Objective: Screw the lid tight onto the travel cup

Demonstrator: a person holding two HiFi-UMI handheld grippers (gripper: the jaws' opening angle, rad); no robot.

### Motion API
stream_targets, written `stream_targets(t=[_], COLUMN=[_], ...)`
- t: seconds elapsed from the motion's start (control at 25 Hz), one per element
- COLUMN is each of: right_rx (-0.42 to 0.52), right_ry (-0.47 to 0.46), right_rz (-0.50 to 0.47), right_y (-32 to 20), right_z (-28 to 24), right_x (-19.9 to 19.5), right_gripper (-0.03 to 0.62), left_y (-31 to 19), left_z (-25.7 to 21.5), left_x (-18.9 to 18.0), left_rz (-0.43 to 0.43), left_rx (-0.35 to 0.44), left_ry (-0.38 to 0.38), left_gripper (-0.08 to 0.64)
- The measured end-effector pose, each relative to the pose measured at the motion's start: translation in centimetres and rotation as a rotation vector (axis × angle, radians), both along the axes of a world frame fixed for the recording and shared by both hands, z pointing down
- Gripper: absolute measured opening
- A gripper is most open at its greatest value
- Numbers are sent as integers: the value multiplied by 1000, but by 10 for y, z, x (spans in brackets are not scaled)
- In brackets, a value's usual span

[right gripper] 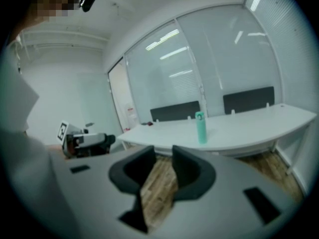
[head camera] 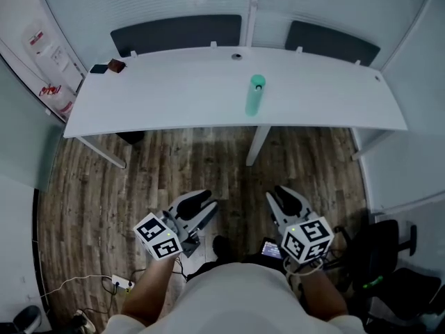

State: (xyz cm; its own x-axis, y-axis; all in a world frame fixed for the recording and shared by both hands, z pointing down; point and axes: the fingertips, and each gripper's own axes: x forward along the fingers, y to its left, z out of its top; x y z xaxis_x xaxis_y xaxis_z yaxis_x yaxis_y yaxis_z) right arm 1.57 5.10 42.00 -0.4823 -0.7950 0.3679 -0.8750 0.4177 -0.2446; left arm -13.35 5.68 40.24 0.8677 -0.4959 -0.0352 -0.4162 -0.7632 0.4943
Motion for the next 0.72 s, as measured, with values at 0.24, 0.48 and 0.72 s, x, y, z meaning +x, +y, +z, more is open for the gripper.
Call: stream_targets(t=[0.24,0.48,0.72], right_rx=[4,3,2], right_ry=[7,3,3], right_rz=[5,-7,-37], right_y=[-6,-17,-42], right_z=[0,3,11], right_x=[-6,-6,2], right_gripper=[110,110,110], left_y=[-7,-14,-35], left_z=[5,8,16], left_x=[-10,-5,3], left_rz=[0,4,-14], left_rx=[-4,-9,-14], left_ry=[-7,-19,-37], left_gripper=[141,141,141])
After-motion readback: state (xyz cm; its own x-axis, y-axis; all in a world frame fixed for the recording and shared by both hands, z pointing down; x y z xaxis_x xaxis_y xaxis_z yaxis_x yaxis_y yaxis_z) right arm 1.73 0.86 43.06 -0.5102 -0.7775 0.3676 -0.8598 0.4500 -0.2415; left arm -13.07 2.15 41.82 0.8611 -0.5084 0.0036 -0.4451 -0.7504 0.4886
